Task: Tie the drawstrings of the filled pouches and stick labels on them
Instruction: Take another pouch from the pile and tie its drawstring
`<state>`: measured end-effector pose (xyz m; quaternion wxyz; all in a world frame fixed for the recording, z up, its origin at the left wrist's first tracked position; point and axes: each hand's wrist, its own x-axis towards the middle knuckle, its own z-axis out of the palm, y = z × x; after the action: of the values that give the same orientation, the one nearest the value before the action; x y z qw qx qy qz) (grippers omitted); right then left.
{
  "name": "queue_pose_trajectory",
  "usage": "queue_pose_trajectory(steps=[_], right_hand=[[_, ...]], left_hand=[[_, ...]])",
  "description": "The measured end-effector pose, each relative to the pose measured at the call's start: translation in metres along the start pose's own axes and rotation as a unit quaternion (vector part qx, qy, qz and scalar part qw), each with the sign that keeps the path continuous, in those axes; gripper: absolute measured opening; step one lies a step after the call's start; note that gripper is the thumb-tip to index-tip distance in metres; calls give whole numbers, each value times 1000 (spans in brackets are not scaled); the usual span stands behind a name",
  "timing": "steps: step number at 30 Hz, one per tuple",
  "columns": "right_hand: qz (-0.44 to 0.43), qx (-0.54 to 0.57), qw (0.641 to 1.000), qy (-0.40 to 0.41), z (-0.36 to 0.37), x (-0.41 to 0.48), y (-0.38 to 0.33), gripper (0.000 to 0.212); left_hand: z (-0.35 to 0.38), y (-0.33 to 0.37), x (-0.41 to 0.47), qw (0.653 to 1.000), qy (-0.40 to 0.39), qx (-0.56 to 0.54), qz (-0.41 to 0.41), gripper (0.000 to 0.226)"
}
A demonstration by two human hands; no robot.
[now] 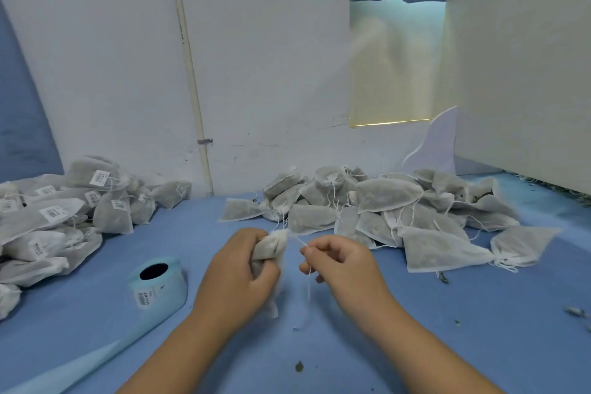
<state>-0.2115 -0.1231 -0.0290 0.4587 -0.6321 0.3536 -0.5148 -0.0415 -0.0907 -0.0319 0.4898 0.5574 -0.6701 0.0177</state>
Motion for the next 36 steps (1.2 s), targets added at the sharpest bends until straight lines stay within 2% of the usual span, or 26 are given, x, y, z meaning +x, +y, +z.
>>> queue_pose_trajectory(steps=[2,5,8,10,13,15,17,20,22,24,28,33,36], right_hand=[[45,76,996,-21,1,0,-5,16],[126,193,967,-111,2,-3,-13,18],[181,140,953,-200,3,-10,-17,13],[186,85,953,-225,4,-13,-18,12],[174,80,953,-236,5,-14,-22,16],[160,96,953,-239,3,-15,-25,20],[146,114,953,-238,0,-14,-28,21],[117,131,957,-231,-4,-13,-30,11],[108,145,960,-216,-7,-11,-29,6],[99,124,967,-197,-10,-9,-27,12],[27,-85,989,-119,-3,-12,-24,20],[-43,-77,994,-57,14,-20,-19,16],[-46,-81,995,-33,17,-21,-16,14]], left_hand=[[-13,-1,0,997,-17,70,-2,17],[-27,-5,-4,975,-83,206,-7,20],[-28,-6,-13,924,-248,290,-12,49],[-26,1,-22,912,-321,257,8,54],[-22,18,-34,946,-287,152,21,15],[-19,27,-41,972,-228,57,-3,13],[-18,36,-45,982,-182,-42,-33,20],[-20,40,-49,974,-149,-136,-105,33],[-23,38,-48,976,-136,-131,-112,26],[-28,36,-46,981,-141,-87,-98,15],[-41,31,-44,979,-182,-7,-86,26],[-40,29,-50,955,-142,-169,-197,10],[-44,28,-49,921,-123,-269,-252,21]])
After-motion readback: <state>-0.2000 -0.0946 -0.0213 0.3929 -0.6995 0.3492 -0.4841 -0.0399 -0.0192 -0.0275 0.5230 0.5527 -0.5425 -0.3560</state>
